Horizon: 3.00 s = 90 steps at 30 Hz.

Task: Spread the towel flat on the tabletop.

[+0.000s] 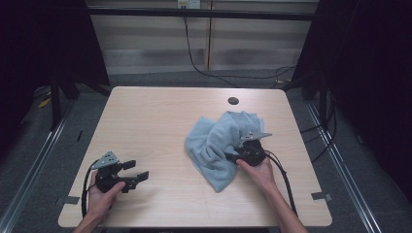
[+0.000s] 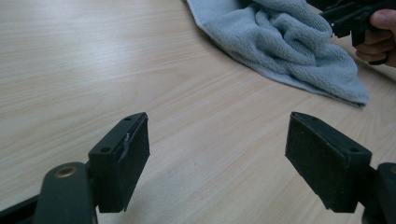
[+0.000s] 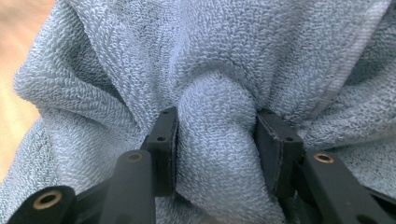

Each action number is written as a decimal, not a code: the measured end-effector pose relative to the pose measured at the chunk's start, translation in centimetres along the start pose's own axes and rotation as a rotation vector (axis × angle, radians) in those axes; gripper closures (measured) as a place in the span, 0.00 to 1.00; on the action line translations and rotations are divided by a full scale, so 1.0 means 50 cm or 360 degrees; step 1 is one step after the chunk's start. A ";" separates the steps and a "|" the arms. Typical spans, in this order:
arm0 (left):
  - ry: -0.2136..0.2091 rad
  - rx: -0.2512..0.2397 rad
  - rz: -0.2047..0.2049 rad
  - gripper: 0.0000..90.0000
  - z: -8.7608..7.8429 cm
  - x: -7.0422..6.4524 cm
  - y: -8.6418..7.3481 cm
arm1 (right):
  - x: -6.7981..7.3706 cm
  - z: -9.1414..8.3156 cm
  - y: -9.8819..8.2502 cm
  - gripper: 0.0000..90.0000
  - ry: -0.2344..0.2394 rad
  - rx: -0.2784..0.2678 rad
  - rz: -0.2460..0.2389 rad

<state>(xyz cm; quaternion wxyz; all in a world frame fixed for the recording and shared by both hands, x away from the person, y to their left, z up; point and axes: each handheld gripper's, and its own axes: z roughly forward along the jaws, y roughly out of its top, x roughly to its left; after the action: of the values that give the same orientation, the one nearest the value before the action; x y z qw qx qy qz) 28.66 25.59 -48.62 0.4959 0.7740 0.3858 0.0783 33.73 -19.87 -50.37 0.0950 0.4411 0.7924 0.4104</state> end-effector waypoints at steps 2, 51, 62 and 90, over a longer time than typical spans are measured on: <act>-0.0017 -0.0007 -0.0019 0.24 0.002 -0.001 0.001 | 0.020 0.001 -0.003 0.61 0.0015 0.0008 -0.0016; -0.0229 0.0219 -0.0072 0.33 0.233 -0.059 0.110 | 0.034 0.069 0.060 0.37 0.0181 -0.0056 -0.0034; -0.0336 0.0150 0.0010 0.90 0.218 -0.074 0.119 | 0.048 0.053 0.057 0.69 0.0209 -0.0078 -0.0107; -0.0145 -0.0449 -0.0030 0.95 0.016 -0.025 0.263 | -0.037 -0.180 0.208 0.92 -0.0237 -0.0511 -0.0011</act>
<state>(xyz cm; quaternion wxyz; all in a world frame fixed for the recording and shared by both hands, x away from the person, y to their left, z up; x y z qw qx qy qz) 35.03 21.43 -37.81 0.6175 0.6957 0.3553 0.0919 36.68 -23.56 -37.32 0.2239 0.4468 0.7089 0.4976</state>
